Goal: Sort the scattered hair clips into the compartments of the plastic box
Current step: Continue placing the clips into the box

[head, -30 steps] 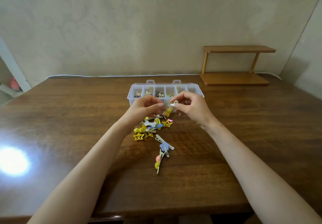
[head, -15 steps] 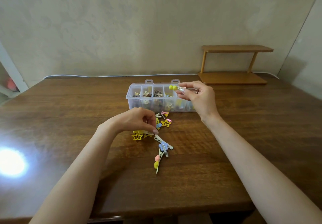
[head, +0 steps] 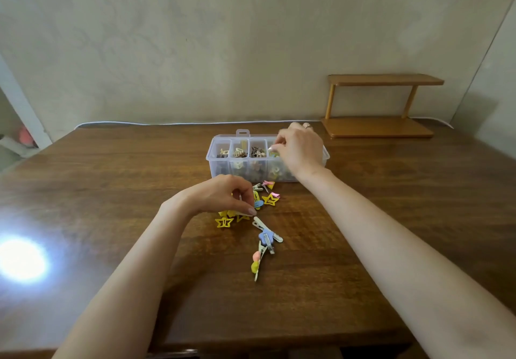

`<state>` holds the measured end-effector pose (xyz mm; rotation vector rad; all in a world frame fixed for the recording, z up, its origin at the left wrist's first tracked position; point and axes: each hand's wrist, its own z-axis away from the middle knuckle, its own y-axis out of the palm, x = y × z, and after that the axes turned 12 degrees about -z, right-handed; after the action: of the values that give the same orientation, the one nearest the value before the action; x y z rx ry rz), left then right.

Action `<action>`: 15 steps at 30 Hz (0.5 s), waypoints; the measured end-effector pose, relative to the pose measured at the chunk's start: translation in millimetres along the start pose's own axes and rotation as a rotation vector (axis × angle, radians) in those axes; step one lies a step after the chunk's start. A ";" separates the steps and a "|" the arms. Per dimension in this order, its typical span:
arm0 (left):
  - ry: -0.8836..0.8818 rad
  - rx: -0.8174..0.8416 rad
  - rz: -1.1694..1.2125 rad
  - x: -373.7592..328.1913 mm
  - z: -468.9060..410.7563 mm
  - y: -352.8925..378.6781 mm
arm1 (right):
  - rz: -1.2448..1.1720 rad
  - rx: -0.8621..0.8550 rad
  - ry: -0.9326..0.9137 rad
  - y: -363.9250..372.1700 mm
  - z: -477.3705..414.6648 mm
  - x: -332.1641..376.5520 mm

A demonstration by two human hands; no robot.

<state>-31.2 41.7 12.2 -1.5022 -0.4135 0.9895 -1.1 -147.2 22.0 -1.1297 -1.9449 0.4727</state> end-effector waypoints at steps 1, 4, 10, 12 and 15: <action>-0.003 -0.005 -0.005 0.5 -0.6 0.4 | 0.018 0.045 -0.004 0.9 0.6 0.0; 0.000 -0.015 -0.004 0.4 -1.5 1.7 | -0.086 0.045 0.001 -1.9 7.7 -1.8; -0.006 -0.056 0.003 -0.5 -2.5 3.6 | -0.297 -0.074 0.004 -11.8 25.6 -2.6; -0.012 -0.076 0.003 -1.6 -2.8 3.7 | -0.328 -0.088 -0.032 -12.4 32.4 -2.7; -0.025 -0.096 -0.004 -3.1 -4.2 3.7 | -0.396 -0.027 -0.062 -13.8 40.1 -2.5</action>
<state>-30.8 36.0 9.4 -1.5759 -0.4884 0.9980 -39.9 -153.5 6.1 -0.7244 -2.1672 0.2693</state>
